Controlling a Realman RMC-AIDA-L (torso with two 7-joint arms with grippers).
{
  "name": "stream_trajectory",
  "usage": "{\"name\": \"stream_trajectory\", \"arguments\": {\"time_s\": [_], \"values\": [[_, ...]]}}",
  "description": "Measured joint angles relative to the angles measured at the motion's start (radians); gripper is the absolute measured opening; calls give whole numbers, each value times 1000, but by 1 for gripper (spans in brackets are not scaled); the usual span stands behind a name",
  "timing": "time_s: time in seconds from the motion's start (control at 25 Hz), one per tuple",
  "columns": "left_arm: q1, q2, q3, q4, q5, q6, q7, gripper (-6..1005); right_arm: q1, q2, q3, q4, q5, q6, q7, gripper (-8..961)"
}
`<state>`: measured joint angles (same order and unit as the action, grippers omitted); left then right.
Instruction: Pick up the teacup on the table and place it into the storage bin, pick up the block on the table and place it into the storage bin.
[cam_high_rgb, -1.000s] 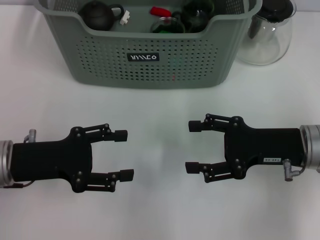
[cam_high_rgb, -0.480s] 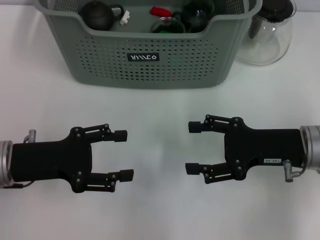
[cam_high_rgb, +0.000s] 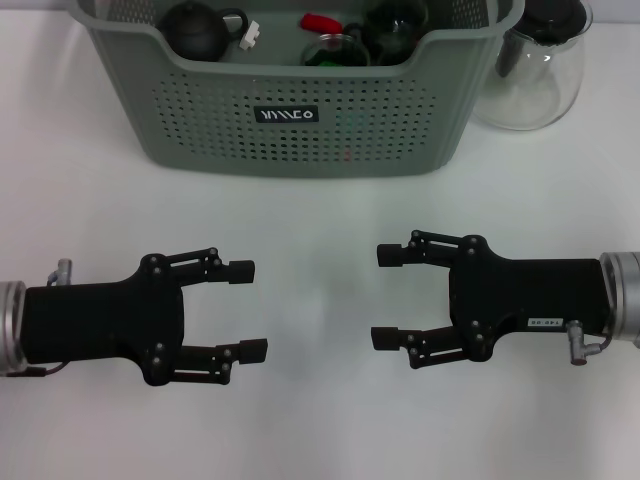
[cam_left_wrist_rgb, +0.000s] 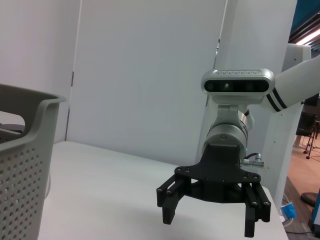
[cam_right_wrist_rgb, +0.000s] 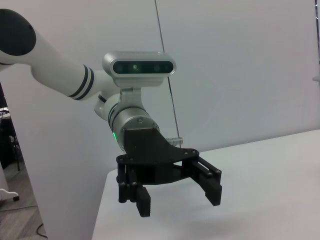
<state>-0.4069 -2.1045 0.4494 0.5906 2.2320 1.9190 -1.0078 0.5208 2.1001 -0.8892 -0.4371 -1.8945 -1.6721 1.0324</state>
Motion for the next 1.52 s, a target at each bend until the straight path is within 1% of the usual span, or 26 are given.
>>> {"name": "stream_trajectory", "arguments": {"time_s": [1.52], "values": [[1, 0, 0, 0, 0, -3, 0, 825, 2, 0, -1, 0, 0, 0, -1, 941]]}}
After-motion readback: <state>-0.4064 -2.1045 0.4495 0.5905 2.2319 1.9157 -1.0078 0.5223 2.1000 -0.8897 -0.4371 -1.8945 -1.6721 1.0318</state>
